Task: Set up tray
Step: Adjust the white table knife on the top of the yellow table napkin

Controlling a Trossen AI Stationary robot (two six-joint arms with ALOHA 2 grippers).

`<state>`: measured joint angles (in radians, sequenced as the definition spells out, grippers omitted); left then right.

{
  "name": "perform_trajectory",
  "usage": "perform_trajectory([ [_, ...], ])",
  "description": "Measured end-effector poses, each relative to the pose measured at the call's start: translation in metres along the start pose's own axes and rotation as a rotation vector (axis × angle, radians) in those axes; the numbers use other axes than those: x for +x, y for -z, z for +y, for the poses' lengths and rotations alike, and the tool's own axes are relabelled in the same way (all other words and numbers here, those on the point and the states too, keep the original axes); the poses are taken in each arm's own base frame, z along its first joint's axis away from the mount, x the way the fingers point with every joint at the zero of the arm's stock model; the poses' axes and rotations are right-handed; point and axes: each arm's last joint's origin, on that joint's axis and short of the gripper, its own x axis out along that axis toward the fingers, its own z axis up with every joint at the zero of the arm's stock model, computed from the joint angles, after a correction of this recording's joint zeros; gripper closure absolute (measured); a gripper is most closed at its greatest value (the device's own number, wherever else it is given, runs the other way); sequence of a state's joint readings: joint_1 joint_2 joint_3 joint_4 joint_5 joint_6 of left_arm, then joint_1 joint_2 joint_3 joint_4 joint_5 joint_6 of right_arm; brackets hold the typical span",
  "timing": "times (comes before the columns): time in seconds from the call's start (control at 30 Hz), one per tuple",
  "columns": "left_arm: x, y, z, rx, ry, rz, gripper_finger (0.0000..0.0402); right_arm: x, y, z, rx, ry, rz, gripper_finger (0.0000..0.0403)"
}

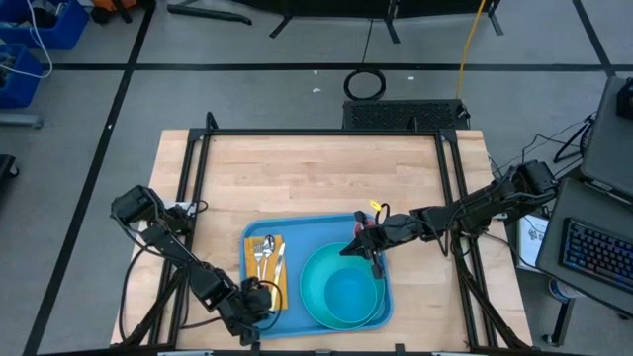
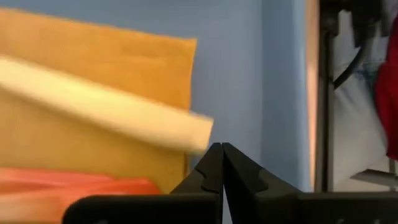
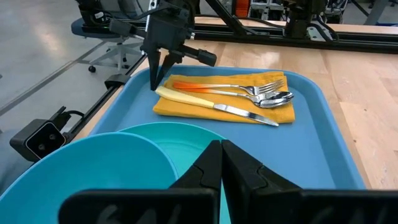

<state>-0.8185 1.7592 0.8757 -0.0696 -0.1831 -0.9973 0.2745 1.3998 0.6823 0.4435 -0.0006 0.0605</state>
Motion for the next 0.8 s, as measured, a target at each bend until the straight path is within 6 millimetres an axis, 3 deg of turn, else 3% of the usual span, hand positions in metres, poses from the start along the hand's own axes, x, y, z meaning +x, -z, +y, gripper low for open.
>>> perform_trajectory([
  [0.3, 0.000, -0.007, -0.004, 0.054, 0.030, -0.086, 0.0377, 0.004, 0.004, 0.000, 0.000, 0.003, 0.019, 0.0403],
  [0.6, 0.000, -0.007, -0.006, 0.076, 0.081, -0.036, 0.0397, 0.006, 0.006, 0.000, 0.004, 0.002, 0.018, 0.0403],
  [0.8, -0.010, -0.014, -0.010, 0.050, 0.053, -0.167, 0.0395, 0.006, 0.006, 0.000, 0.004, 0.002, 0.014, 0.0403],
])
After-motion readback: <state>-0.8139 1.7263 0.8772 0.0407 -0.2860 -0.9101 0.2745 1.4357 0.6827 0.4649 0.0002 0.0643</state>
